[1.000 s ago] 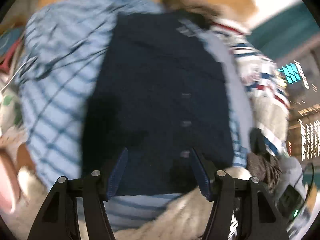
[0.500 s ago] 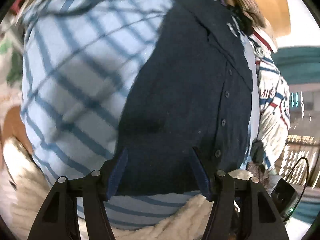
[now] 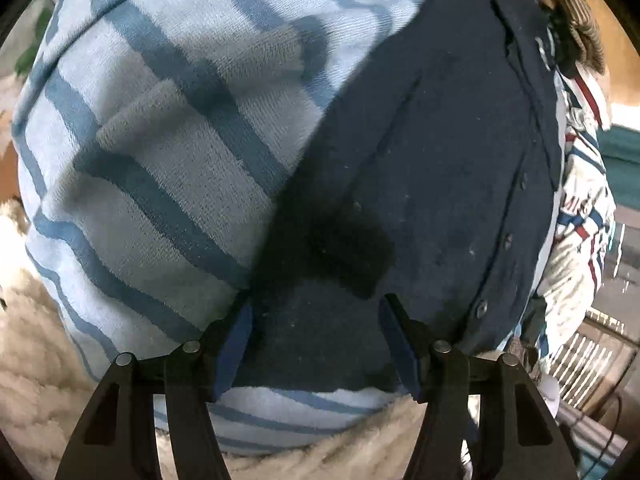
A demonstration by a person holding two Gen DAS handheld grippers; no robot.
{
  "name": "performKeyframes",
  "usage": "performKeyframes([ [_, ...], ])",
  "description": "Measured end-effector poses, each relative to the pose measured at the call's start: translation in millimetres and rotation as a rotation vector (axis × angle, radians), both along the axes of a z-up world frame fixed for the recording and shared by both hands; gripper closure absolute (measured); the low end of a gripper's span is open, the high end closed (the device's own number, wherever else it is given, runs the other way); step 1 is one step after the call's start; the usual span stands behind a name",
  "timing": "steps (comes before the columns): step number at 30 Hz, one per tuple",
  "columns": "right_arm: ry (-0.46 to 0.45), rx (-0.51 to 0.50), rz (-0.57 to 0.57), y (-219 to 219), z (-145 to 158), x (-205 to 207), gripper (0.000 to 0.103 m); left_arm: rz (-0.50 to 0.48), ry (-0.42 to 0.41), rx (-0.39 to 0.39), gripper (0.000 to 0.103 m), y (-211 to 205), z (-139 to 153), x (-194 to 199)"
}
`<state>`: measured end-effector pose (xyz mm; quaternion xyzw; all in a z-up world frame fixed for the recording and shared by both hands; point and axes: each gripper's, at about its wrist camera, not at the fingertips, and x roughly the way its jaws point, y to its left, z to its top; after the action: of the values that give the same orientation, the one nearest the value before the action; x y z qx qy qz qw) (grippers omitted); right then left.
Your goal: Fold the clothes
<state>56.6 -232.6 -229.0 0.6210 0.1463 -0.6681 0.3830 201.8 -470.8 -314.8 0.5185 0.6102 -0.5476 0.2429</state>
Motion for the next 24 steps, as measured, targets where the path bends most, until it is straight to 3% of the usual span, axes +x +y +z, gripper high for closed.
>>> performKeyframes([
  [4,-0.004,0.027,0.050,1,-3,16,0.028,0.013,-0.043,0.022,0.038,-2,0,-4],
  [11,-0.006,0.036,0.103,4,0,37,0.028,-0.214,-0.159,-0.103,0.038,17,10,-36],
  [16,0.000,0.025,0.071,17,10,31,0.026,-0.304,-0.203,-0.167,0.038,33,13,-43],
  [18,0.014,0.013,0.047,25,17,28,0.024,-0.297,-0.207,-0.163,0.038,36,14,-41],
  [24,0.026,-0.027,0.011,42,29,28,0.024,-0.255,-0.210,-0.055,0.038,43,8,-26],
])
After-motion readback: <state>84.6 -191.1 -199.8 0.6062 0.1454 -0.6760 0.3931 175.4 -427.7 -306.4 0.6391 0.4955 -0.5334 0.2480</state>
